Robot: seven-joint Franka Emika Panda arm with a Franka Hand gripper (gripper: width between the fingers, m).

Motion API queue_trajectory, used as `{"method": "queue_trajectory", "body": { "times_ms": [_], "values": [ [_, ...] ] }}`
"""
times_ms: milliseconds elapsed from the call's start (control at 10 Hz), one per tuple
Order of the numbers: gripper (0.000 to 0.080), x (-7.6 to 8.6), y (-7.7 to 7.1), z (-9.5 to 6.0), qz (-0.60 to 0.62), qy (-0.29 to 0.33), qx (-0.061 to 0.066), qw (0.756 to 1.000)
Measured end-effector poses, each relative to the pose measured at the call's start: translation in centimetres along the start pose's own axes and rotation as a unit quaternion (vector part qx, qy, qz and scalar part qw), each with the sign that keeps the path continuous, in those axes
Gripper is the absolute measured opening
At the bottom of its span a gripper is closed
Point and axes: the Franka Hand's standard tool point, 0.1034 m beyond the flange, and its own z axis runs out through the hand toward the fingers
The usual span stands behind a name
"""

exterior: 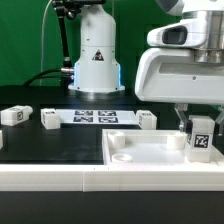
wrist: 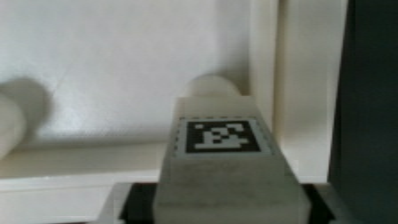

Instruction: Assemble one leg

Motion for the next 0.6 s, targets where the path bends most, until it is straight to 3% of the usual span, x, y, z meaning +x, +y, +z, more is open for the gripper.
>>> {"method": "queue_trajectory", "body": {
  "times_ms": [200, 400, 600],
  "values": [
    [0.0291, 0.02, 0.10, 0.02, 0.104, 0.002, 0.000, 0.995],
    [0.0291, -0.03, 0.18, 0.05, 0.229, -0.003, 0.006, 0.974],
    [0.0291, -0.13, 0.13, 0.05, 0.305, -0.006, 0.003, 0.952]
  ]
}}
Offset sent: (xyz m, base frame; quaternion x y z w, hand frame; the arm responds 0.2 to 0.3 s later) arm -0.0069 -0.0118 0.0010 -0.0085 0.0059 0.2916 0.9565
